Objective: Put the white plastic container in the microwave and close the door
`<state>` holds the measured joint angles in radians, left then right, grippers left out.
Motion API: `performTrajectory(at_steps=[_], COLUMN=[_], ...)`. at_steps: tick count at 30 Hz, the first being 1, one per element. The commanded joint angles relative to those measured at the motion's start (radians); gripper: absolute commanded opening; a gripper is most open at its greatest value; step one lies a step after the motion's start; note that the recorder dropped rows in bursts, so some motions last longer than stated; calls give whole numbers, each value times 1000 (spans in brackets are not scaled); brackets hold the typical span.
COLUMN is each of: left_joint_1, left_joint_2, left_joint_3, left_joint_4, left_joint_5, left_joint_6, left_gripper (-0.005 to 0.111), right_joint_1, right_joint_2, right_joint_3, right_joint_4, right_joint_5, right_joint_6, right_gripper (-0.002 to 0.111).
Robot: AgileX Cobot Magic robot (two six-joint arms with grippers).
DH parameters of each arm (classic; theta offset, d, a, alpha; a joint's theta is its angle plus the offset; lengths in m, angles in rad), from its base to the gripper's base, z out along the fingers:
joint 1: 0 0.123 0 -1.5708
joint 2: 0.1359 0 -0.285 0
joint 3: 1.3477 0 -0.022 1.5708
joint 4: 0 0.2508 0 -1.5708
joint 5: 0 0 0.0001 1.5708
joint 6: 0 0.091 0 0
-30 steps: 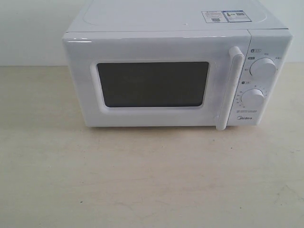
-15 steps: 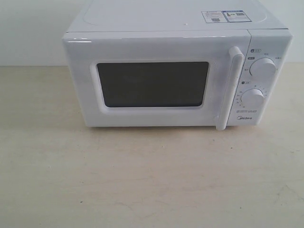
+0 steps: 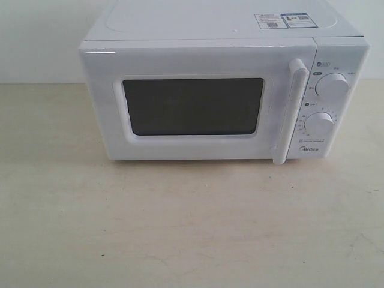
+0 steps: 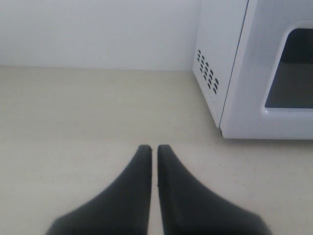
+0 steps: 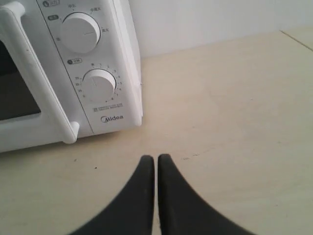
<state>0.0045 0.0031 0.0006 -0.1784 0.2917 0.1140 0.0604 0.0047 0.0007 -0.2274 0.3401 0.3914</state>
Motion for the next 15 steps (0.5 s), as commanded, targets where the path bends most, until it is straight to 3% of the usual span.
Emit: performTrajectory(at_steps=[1,5,15], left_joint_1=[4,4,4], left_joint_2=[-3,-3,-3], left_joint_3=[-1,-1,-1], left_joint_4=[-9,-9,-9], left_joint_5=[-7,-7,-7], left_joint_6=[-9,-9,-9], left_gripper=[4,4,4], right_joint_1=[-7,-7,-7], right_joint_2=[-5,-5,-5], right_joint_3=[-1,-1,-1], right_joint_4=[40,100,114], right_joint_5=[17,17,16], right_joint_6=[-88,-213,-177], right_gripper=[0,0,0])
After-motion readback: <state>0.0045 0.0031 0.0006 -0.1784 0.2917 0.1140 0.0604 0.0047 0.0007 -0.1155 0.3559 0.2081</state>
